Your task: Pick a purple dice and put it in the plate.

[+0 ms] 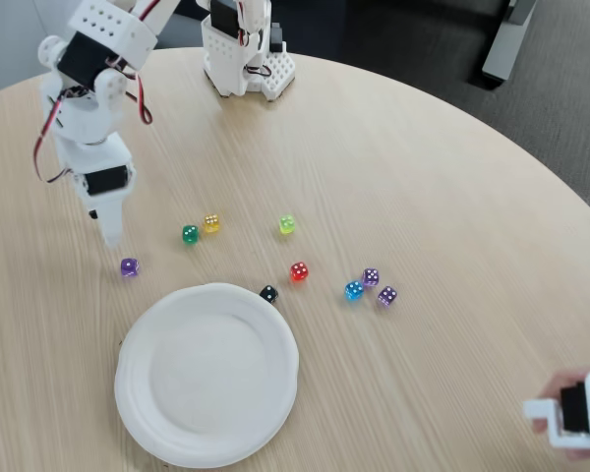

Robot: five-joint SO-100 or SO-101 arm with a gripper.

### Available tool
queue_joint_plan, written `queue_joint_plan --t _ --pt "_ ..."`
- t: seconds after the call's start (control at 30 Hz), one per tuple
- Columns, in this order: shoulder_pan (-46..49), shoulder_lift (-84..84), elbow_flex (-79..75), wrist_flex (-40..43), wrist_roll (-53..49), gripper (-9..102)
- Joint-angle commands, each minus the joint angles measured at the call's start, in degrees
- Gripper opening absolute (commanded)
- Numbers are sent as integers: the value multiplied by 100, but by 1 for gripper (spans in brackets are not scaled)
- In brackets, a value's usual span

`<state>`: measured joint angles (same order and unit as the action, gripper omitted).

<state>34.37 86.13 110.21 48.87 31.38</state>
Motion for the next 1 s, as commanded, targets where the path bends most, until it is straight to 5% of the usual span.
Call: queue_joint_plan --t 0.0,0.23,0.6,0.97 --pt "-316 44 -105 35 123 20" --pt "-624 44 -149 -167 -185 21" --pt "-527 35 -123 -1881 -290 22" --pt "-633 -554 -53 -1802 -132 22"
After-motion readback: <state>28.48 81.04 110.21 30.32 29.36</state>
